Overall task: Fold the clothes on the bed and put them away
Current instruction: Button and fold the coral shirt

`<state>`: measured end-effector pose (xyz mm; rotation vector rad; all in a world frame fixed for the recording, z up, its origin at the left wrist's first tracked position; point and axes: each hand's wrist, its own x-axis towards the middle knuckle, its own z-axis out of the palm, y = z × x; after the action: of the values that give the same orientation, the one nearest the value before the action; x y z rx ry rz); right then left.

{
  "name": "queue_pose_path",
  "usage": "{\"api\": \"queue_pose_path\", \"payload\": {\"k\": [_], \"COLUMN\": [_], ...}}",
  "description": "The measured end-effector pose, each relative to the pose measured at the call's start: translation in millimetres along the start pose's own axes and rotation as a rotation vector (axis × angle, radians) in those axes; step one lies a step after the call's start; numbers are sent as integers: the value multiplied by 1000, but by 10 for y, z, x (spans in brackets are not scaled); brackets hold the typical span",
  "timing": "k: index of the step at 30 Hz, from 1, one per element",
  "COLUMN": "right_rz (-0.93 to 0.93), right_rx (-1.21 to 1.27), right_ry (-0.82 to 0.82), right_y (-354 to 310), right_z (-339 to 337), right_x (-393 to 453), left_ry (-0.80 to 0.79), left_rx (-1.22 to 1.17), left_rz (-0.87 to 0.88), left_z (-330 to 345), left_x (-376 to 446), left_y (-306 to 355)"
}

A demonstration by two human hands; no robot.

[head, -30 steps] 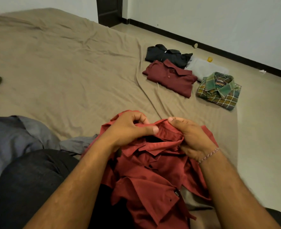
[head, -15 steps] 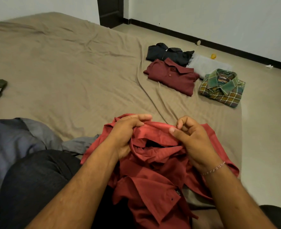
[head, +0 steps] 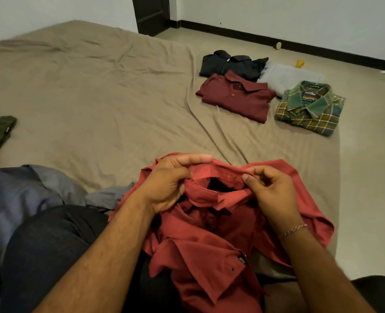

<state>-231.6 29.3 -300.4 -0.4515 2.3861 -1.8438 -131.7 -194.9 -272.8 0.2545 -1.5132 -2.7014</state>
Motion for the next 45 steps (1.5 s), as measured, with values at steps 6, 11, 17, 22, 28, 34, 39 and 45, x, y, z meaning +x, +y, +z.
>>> {"api": "queue_pose_path", "payload": {"k": [6,11,17,22,28,34,39,45], "right_rz": [311,345,77,-251,-400,-327,-568,-505], "right_rx": [416,638,431,28,-53,-135,-389,-347], "right_ry": [-20,-149,-252,-291,-161,-68,-113,-11], "right_y": [6,-164,-133,-128,-106,-64,-77,-18], "right_z": [-62,-54,-53,-48,15,24,90,111], "right_x": [38,28,-86,-121,-131,-156,-122,-105], "left_ry": [-52,28,248,141,104,374,337,414], "left_rx": [74,-102,-37,113,553,1086,544,54], "left_rz": [29,94,72,58,91,93,35,58], "left_z": [-17,42,127,153,60,25,241,379], "left_x": [-37,-15,49,19,-8,-80,-126,-100], "left_y": [10,2,-137,-153,-99,-76,-127,-229]}}
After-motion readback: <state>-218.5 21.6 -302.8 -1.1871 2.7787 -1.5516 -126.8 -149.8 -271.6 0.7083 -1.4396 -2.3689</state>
